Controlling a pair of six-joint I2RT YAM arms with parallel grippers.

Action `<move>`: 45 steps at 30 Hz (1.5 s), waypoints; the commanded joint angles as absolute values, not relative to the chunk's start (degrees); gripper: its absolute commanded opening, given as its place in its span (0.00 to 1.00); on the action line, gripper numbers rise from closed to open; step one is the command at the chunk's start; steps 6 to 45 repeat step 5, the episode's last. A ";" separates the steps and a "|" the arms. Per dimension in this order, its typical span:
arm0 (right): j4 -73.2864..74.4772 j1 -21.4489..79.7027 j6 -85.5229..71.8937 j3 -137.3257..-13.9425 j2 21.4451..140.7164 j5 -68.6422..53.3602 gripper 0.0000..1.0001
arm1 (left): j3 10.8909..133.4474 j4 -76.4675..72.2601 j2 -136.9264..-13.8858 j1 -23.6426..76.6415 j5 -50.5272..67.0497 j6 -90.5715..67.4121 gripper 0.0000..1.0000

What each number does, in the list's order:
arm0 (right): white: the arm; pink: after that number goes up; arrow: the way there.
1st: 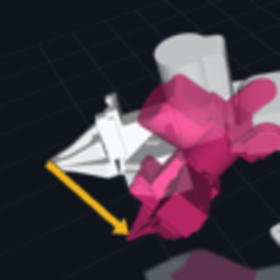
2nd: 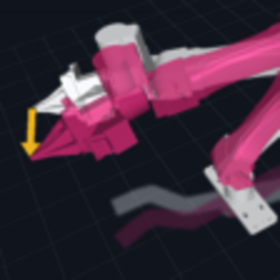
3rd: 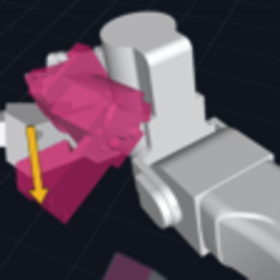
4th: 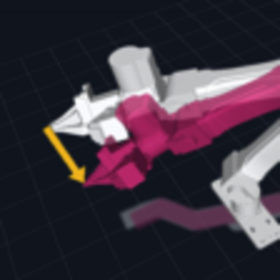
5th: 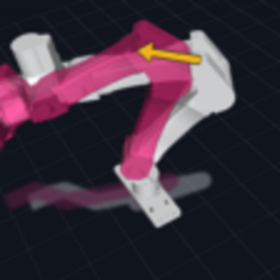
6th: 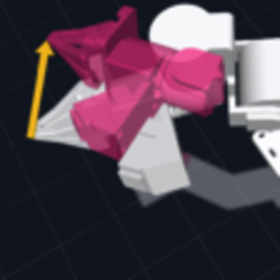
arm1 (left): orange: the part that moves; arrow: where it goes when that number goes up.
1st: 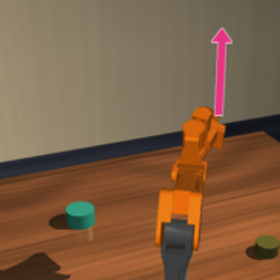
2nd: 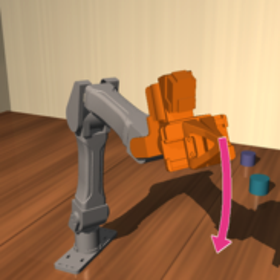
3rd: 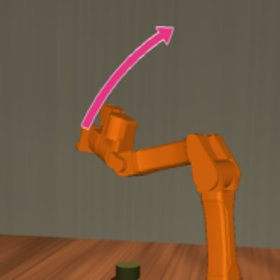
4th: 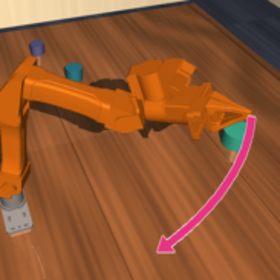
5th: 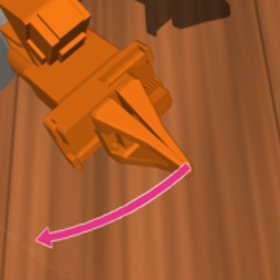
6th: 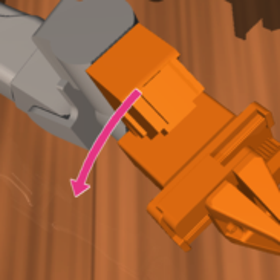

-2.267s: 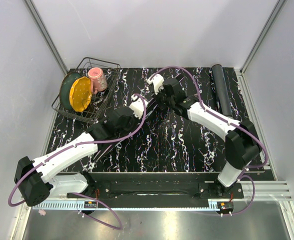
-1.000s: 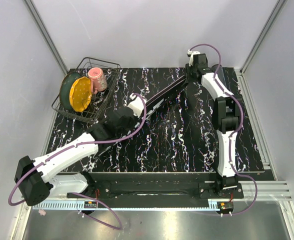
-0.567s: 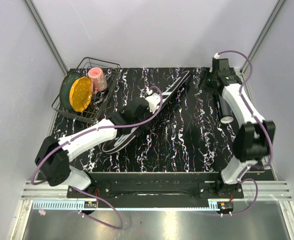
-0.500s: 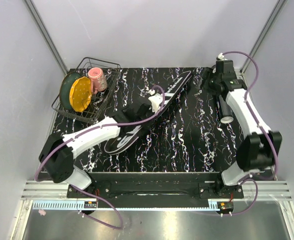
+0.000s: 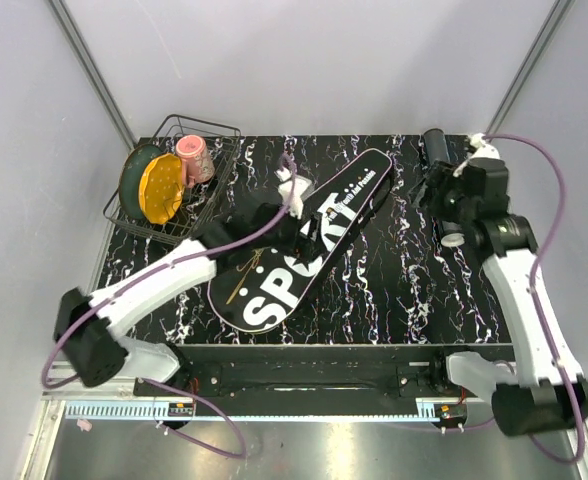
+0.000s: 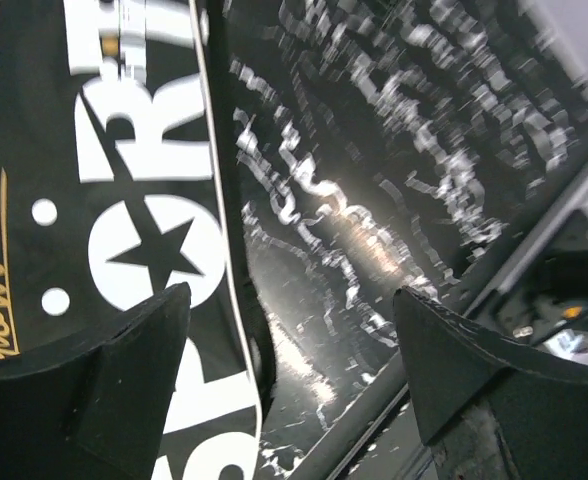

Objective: Pack up the badminton gear

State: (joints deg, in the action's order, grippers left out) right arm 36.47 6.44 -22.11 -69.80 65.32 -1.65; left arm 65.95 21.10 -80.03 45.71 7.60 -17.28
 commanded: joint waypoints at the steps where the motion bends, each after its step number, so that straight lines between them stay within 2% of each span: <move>1: 36.12 6.68 -19.34 -72.24 51.28 -4.04 0.74 | 66.88 17.49 -66.91 45.70 9.32 -20.57 0.86; 2: 36.38 6.68 -18.81 -72.77 49.15 -4.22 0.78 | 67.41 17.14 -61.84 45.70 9.06 -20.22 0.86; 5: 35.69 6.59 -17.05 -74.70 40.80 -3.96 0.83 | 68.29 14.51 -50.92 45.70 6.16 -17.76 0.87; 45: 35.69 6.59 -17.05 -74.70 40.80 -3.96 0.83 | 68.29 14.51 -50.92 45.70 6.16 -17.76 0.87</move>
